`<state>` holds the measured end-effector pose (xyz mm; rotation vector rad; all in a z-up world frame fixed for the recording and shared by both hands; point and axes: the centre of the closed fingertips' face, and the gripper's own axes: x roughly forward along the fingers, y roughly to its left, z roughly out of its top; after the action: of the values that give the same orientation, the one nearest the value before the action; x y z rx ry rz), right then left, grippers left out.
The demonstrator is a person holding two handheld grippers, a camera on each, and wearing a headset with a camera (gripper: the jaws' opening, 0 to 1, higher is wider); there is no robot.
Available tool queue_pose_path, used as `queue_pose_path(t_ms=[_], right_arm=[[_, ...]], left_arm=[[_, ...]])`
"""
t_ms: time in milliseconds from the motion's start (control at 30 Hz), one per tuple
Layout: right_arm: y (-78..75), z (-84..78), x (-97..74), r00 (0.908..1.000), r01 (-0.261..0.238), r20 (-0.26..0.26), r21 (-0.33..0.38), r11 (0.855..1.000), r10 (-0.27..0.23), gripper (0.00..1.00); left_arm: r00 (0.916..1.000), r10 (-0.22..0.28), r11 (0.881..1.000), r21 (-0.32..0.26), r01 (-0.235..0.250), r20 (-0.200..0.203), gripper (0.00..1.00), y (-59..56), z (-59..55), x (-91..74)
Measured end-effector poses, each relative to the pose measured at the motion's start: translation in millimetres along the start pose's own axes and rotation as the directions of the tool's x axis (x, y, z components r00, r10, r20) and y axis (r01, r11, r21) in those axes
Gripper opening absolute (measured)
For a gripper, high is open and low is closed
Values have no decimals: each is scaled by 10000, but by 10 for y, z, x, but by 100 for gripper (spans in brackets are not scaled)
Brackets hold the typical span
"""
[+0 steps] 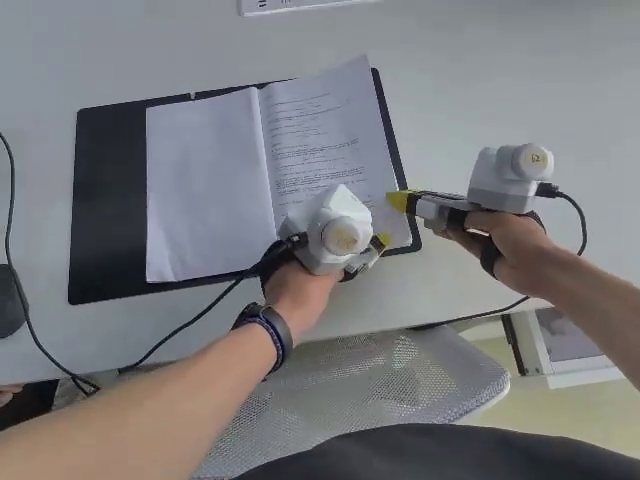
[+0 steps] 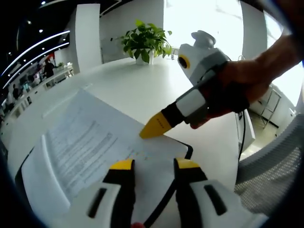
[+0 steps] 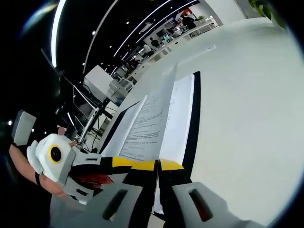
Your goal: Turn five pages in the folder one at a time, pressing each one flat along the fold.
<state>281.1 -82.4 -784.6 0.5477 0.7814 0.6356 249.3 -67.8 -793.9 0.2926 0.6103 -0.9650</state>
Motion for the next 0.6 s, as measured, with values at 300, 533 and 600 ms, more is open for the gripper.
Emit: queue_pose_path(t_ms=[300,533,600], right_arm=[[95,55,-55,9995,-4,323,171,9999,-1,0],[171,100,-83,9990,12,440,60,10000,-15,0],[185,112,-90,9990,29,452,3,10000,-29,0]], left_arm=[[9981,85,9995,-312,-66,608,41,104,148,-257],[9947,167,9997,-171,-151,1019,52,253,250,-510],[9935,217,9996,-175,-199,1118,54,312,272,-608]])
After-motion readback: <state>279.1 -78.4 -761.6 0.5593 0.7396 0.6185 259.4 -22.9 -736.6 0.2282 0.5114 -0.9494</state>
